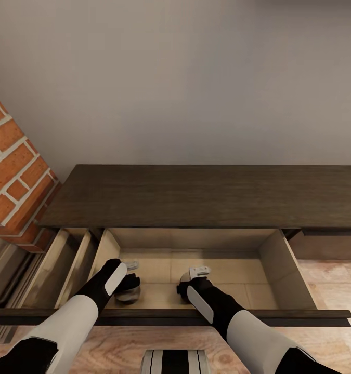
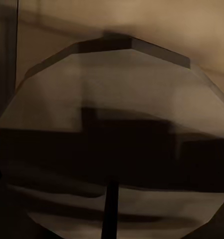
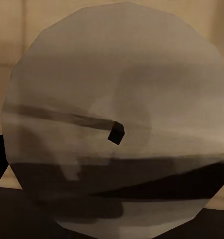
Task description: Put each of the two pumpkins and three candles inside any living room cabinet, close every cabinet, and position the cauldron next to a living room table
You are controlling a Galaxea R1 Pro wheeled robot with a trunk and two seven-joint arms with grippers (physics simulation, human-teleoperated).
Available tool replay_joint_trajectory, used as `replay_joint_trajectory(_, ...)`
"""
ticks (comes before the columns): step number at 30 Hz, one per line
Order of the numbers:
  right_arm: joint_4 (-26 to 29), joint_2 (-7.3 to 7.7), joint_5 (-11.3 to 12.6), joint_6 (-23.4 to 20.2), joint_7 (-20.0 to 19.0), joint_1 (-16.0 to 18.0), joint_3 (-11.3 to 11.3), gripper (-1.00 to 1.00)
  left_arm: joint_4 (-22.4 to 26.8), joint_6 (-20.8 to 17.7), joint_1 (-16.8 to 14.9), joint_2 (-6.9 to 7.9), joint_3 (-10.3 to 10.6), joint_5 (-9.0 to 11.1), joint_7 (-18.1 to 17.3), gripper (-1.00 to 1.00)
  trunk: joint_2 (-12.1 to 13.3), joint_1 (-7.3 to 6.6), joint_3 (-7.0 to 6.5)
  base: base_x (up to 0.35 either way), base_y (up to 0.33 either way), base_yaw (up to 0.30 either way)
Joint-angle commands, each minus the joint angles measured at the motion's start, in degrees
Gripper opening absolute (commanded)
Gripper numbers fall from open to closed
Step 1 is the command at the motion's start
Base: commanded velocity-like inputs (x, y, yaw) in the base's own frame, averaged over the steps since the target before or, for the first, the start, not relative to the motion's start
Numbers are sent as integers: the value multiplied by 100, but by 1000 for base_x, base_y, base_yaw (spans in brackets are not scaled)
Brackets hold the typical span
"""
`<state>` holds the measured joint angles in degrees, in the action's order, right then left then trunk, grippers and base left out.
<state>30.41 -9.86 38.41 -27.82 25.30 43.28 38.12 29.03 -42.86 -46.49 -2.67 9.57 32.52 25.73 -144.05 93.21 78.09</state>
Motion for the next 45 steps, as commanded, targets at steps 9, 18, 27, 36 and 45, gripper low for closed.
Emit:
replay_joint_trajectory(9, -96, -7, 198, 40, -36, -5, 3, -100, -2, -3, -1, -5, 6, -9, -14, 100, 1, 2, 1, 0, 0, 0)
replay_joint_trajectory(18, -446, -8, 193, 40, -413, -5, 3, -100, -67, 5, -1, -1, -8, -9, -15, 100, 1, 2, 1, 0, 0, 0)
replay_joint_trajectory(27, -472, -8, 193, 40, -473, -3, 4, 100, -73, 6, -1, 0, -8, -9, -14, 100, 1, 2, 1, 0, 0, 0)
replay_joint_trajectory(36, -456, -12, 181, 40, -473, -7, 3, 100, -73, 6, -1, 3, -8, -9, -15, 100, 1, 2, 1, 0, 0, 0)
replay_joint_trajectory(45, -396, -4, 167, 40, -470, -4, 3, 100, -67, 6, -1, 1, -8, -9, -15, 100, 1, 2, 1, 0, 0, 0)
